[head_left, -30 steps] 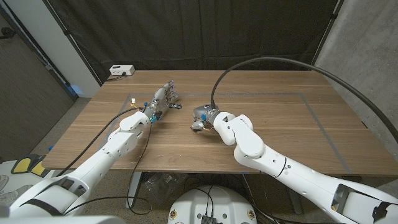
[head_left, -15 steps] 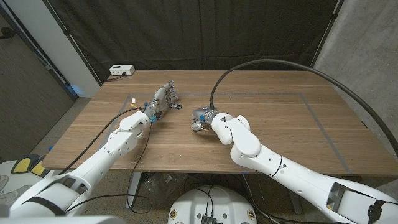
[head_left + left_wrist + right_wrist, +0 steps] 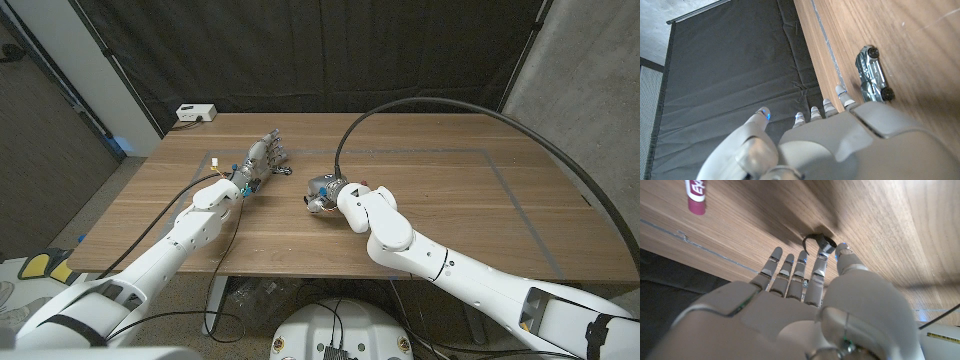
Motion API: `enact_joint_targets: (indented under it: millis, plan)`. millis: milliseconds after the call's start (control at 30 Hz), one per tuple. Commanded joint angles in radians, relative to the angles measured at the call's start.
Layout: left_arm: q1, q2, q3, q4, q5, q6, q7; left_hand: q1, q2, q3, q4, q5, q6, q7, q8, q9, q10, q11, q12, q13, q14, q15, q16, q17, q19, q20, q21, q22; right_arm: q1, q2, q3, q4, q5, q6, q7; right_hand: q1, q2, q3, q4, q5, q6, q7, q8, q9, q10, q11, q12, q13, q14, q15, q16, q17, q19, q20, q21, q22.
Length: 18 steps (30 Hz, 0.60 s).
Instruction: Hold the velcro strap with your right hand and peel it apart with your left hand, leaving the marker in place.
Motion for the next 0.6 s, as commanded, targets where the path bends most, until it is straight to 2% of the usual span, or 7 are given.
enact_joint_targets:
  millis: [33,200,300,367,467,500,600]
  plan:
    - [-0.003,-0.001,0.000,0.006,-0.003,-0.001,-0.007,0.004,-0.008,-0.003,0.000,0.004,0.005,-0.007,-0.002,0.003,-0.004,-0.002,0.000,0.002,0.003,0.002,0.006,0.005,-0.023,0.008,-0.001,0.003,0.003,-0.010,-0.033,0.027,-0.037,-0.042,-0.097,0.071,0.016,0.007,-0.004,0.007,0.020,-0.003,0.004,0.005,0.022,-0.001,0.006,0.000,0.038,-0.072,0.015,0.004,0.039,-0.015,0.026,0.009]
    - [-0.001,0.001,0.000,0.002,-0.003,-0.002,-0.009,0.003,-0.009,-0.004,0.001,0.004,0.005,-0.007,-0.002,0.003,-0.003,-0.002,0.001,0.002,0.003,0.001,0.006,0.005,-0.022,0.008,-0.001,0.003,-0.008,-0.013,-0.040,0.026,-0.078,-0.049,-0.130,0.116,0.023,-0.009,0.006,-0.001,0.076,-0.015,0.018,0.007,0.071,-0.034,0.020,-0.001,0.085,-0.103,0.033,0.009,0.060,-0.029,0.051,0.016]
    - [0.000,0.002,0.000,0.000,-0.003,-0.002,-0.011,0.002,-0.009,-0.004,0.001,0.004,0.005,-0.007,-0.003,0.003,-0.003,-0.001,0.001,0.002,0.002,0.000,0.005,0.005,-0.022,0.008,-0.001,0.003,-0.015,-0.014,-0.037,0.023,-0.089,-0.047,-0.144,0.120,0.011,-0.029,0.011,-0.004,0.108,-0.019,0.028,0.009,0.091,-0.048,0.025,-0.001,0.108,-0.114,0.040,0.011,0.073,-0.032,0.066,0.019]
    - [0.000,0.003,0.001,-0.001,-0.003,0.000,-0.012,0.002,-0.010,-0.005,0.001,0.004,0.004,-0.007,-0.003,0.003,-0.003,-0.001,0.001,0.002,0.001,-0.001,0.005,0.005,-0.022,0.008,-0.001,0.003,-0.024,-0.016,-0.031,0.021,-0.090,-0.040,-0.169,0.120,0.005,-0.039,0.014,-0.004,0.130,-0.019,0.036,0.010,0.099,-0.044,0.026,-0.001,0.120,-0.121,0.044,0.011,0.077,-0.034,0.073,0.020]
    - [-0.001,0.004,0.003,-0.001,0.000,0.000,-0.012,0.001,-0.010,-0.005,0.001,0.005,0.004,-0.007,-0.003,0.003,-0.005,-0.001,0.000,0.002,0.000,-0.001,0.005,0.005,-0.022,0.007,-0.002,0.003,-0.038,-0.018,-0.027,0.018,-0.108,-0.039,-0.208,0.134,-0.005,-0.056,0.016,0.001,0.212,-0.012,0.070,0.018,0.129,-0.053,0.031,-0.002,0.146,-0.137,0.047,0.011,0.086,-0.038,0.091,0.023]
    - [-0.002,0.003,0.002,-0.001,-0.001,0.001,-0.012,0.001,-0.010,-0.005,0.001,0.005,0.004,-0.008,-0.003,0.003,-0.007,-0.002,-0.001,0.002,0.000,-0.002,0.005,0.005,-0.023,0.008,-0.002,0.003,-0.041,-0.018,-0.023,0.018,-0.107,-0.037,-0.212,0.141,-0.008,-0.059,0.016,0.004,0.241,-0.016,0.084,0.021,0.137,-0.075,0.032,-0.002,0.152,-0.141,0.045,0.010,0.088,-0.040,0.097,0.023]
    - [-0.003,0.002,0.002,0.000,-0.002,0.000,-0.013,0.001,-0.011,-0.006,0.001,0.005,0.003,-0.007,-0.004,0.003,-0.007,-0.001,-0.001,0.002,0.000,-0.001,0.005,0.005,-0.023,0.008,-0.002,0.003,-0.044,-0.017,-0.021,0.020,-0.118,-0.035,-0.213,0.150,-0.014,-0.061,0.016,0.008,0.277,-0.016,0.097,0.019,0.147,-0.085,0.032,-0.002,0.158,-0.147,0.040,0.009,0.086,-0.044,0.104,0.024]
